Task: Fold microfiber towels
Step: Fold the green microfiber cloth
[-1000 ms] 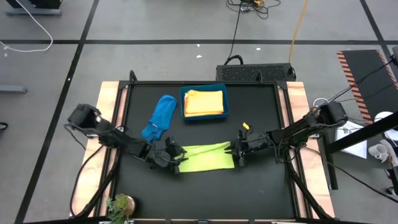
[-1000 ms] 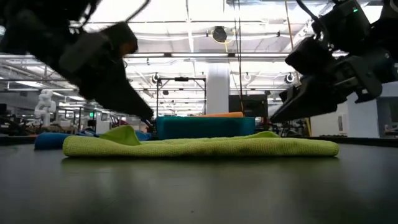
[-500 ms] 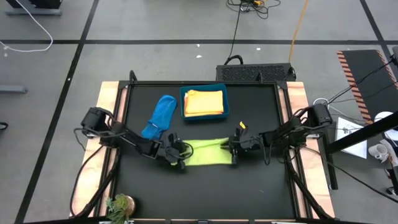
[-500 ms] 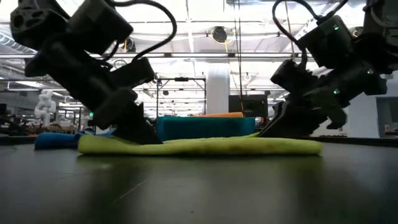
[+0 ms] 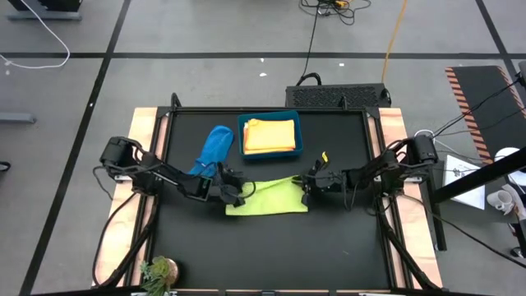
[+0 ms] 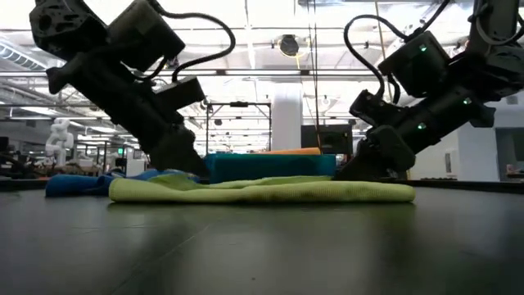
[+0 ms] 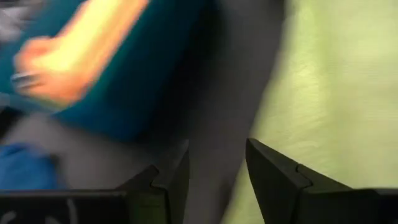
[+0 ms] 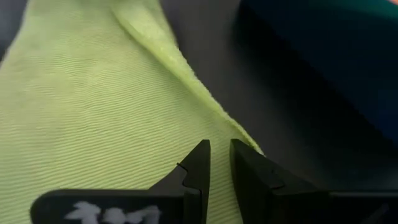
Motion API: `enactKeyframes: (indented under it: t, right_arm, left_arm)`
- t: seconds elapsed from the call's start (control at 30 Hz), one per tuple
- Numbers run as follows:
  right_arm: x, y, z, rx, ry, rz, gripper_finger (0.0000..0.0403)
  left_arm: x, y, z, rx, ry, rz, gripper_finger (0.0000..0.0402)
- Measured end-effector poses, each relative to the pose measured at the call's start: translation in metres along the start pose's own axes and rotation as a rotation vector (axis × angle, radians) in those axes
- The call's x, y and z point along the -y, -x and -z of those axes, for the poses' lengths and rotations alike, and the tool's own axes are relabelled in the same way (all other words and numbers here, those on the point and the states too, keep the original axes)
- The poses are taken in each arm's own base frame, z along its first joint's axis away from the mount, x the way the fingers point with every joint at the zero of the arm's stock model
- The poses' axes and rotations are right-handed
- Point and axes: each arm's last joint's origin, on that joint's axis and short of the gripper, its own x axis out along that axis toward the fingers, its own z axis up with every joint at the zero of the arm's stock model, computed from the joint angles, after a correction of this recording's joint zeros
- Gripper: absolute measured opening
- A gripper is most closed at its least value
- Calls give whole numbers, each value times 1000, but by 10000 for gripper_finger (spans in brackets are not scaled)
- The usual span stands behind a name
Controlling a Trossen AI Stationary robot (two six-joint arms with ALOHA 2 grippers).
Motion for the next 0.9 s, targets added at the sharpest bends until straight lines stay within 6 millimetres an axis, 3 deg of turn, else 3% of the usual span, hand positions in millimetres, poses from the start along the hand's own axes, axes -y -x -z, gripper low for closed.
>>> enactKeyframes:
  t: [0.17,0.57,0.77,0.9]
  right_arm:
    - [10,-2,-1,5,-38,67,55]
    - [16,-3,-1,-2,-75,103,55]
    - [16,-3,-2,4,-77,100,55]
    - [16,-3,-1,-3,-75,100,55]
  left_arm:
    - [-13,-2,-2,-9,16,-125,159]
    - [7,22,-19,43,5,176,159]
    - [11,23,-12,14,-58,174,159]
    - [2,18,-2,-79,-56,83,159]
